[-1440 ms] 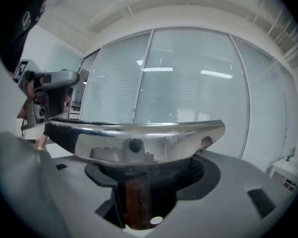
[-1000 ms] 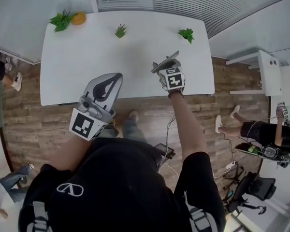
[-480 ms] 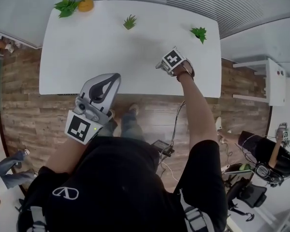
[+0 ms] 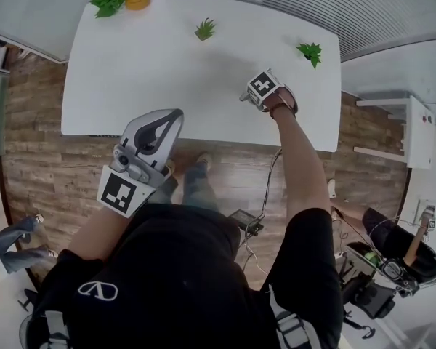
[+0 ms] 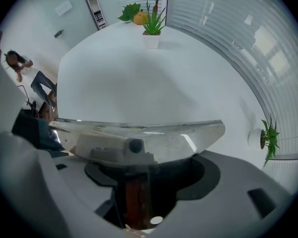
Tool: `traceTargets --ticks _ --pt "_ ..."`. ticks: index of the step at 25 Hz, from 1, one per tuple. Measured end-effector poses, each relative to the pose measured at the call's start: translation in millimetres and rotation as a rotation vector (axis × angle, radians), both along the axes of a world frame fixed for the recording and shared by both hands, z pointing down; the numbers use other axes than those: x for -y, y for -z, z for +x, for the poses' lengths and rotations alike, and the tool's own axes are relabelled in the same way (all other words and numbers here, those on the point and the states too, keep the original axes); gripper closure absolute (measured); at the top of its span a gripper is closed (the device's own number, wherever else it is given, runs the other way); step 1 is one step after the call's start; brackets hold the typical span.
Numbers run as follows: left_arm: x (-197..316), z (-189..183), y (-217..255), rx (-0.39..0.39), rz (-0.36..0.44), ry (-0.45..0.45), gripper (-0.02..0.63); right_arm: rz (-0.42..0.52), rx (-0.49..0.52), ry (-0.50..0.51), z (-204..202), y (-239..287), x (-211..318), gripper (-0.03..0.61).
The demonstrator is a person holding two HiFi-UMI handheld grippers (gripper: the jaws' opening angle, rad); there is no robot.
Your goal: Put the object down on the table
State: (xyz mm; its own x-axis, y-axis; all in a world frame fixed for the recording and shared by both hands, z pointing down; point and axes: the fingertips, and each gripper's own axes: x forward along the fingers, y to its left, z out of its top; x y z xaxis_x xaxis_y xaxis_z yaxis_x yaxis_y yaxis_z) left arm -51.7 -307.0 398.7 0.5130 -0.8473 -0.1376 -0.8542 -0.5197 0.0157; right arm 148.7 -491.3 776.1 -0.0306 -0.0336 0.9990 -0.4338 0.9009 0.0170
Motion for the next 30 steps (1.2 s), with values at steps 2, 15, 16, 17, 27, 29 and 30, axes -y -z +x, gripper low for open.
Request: traceTargets --ticks 2,15,16,17,27,29,30 --pt "-0.7 0.0 -0.4 0.0 0.001 0.003 0.609 -0.001 -0.005 0.002 0.7 -0.8 -0.5 0.265" --pt "-0.1 -1.0 0.4 0.0 0.005 0.002 0.609 0.023 -0.02 -0.009 4.3 -3.4 2.9 0.256" --pt "-0.2 -0.7 0.5 0.0 0.005 0.002 0.609 0.027 -0.02 -0.008 4.7 -3.1 3.6 0.256" --pt "-0.4 -0.3 0.8 0.0 0.005 0.002 0.609 0.028 -0.019 -0.008 5.3 -2.6 3.7 0.261" --pt "-0.8 -0.4 2.2 0.0 0.004 0.002 0.609 0.023 -0.021 -0.009 7.3 1.5 4.1 0.259" --pt "-2.4 0.7 3.5 0.002 0.005 0.0 0.609 0.029 -0.022 -0.007 8.2 5.3 4.5 0.259" --pt "-2.7 0.6 4.0 0.003 0.006 -0.001 0.609 0.029 -0.021 -0.007 8.2 6.6 4.5 0.261"
